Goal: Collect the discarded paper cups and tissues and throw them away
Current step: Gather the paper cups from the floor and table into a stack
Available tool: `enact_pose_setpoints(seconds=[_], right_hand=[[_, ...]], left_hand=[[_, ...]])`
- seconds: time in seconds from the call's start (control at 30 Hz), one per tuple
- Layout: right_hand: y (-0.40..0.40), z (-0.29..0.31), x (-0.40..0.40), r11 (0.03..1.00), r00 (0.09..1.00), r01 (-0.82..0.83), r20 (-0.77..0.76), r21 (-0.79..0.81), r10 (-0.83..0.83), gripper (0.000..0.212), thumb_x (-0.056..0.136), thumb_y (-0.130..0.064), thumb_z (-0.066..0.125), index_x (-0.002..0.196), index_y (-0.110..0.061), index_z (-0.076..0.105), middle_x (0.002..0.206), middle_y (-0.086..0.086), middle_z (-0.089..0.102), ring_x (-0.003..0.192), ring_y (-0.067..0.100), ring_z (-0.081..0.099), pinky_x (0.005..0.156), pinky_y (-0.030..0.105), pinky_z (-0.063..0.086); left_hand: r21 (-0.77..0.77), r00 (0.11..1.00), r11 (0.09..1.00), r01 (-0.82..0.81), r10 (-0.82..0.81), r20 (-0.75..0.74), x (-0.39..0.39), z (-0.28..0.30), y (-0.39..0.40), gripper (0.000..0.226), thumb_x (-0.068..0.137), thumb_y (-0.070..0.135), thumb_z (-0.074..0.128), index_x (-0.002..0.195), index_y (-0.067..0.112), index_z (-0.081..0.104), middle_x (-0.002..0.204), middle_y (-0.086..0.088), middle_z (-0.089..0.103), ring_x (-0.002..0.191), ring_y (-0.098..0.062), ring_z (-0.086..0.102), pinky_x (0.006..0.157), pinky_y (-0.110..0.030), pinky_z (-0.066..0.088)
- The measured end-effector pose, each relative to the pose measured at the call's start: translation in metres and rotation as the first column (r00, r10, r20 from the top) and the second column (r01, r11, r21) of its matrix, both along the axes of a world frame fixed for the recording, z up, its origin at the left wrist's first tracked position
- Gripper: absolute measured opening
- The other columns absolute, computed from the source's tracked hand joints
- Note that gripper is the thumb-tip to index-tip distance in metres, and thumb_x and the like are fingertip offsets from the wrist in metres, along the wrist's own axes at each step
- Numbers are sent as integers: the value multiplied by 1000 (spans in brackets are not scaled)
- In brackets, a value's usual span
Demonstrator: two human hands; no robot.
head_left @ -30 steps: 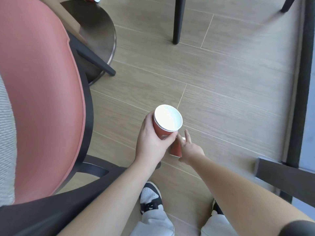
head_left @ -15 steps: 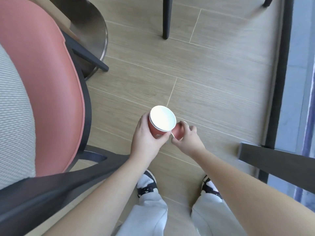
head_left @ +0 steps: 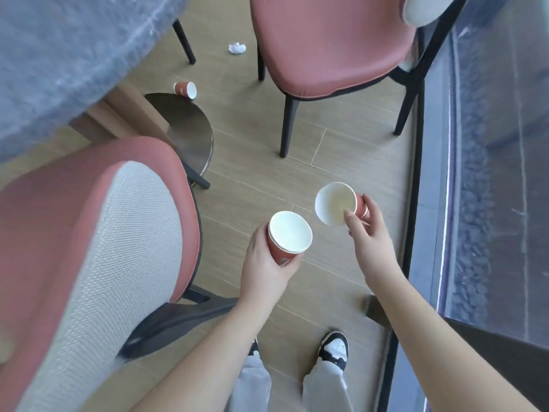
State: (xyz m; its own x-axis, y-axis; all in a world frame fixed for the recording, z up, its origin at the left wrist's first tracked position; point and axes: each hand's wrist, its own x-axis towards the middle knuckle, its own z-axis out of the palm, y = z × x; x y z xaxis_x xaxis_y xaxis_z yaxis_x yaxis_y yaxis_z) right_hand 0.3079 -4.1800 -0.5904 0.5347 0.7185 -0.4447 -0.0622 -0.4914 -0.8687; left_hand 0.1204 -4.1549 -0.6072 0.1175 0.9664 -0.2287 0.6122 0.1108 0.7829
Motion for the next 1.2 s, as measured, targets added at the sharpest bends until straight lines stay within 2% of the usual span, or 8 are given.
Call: enact_pose_setpoints(seconds=[0.1,0.27,0.43,0.67,0.87,1.03,1.1,1.2], right_hand=[[11,73,4,988,996,47,-76,145,-36,70,72,-66,57,137,-39,51,110,-24,65,105,1,65,99,32,48],[18,180,2,963,975,-126,-149,239,165,40,81,-62,46,111,-48,68,106,-16,69,96,4,65,83,29,52],[25,271,-6,950,947,-262,-147,168,287,51,77,-73,46,103,-37,72,84,3,62,77,12,58,77,32,51],[30,359,-18,926,930,-342,-85,160,358,48,76,-76,45,95,-42,72,68,-15,61,70,10,62,73,29,55],[24,403,-41,894,897,-423,-73,145,436,59,75,-78,45,104,-34,72,80,-14,67,74,15,65,82,36,56],[26,424,-68,864,865,-501,5,54,502,63,75,-83,41,106,-36,68,73,-12,71,74,9,68,82,27,55],[26,433,-82,844,844,-536,51,25,534,53,85,-78,39,111,-39,65,71,-11,70,71,5,68,78,21,53],[27,445,-103,844,842,-534,129,54,524,40,98,-63,37,120,-43,63,84,-14,68,65,5,63,80,28,54]], left_hand=[[8,999,999,-33,32,23,8,46,7,74,67,39,88,129,20,52,117,12,57,110,-10,56,83,-20,38],[7,988,998,-62,60,141,16,130,13,65,67,41,87,122,32,52,113,20,59,103,6,57,81,-7,41],[68,983,996,-58,45,176,18,210,19,63,67,40,86,119,35,51,114,13,62,105,-8,61,83,-24,49],[107,977,993,-54,31,209,3,288,23,63,67,36,86,120,24,55,114,8,67,106,-12,65,88,-37,55],[175,983,984,-40,8,181,-25,331,24,63,67,42,85,120,36,51,114,18,64,107,-4,62,81,-13,48],[218,983,975,-32,-10,186,-45,356,24,61,67,36,85,113,44,46,112,18,63,106,-5,63,82,-17,48],[222,980,975,-33,-12,199,-53,368,20,63,68,27,88,112,44,46,110,21,60,105,-2,62,81,-8,44],[270,980,963,-9,-45,193,-69,386,19,65,66,24,89,110,47,46,104,27,59,100,15,58,78,1,38]])
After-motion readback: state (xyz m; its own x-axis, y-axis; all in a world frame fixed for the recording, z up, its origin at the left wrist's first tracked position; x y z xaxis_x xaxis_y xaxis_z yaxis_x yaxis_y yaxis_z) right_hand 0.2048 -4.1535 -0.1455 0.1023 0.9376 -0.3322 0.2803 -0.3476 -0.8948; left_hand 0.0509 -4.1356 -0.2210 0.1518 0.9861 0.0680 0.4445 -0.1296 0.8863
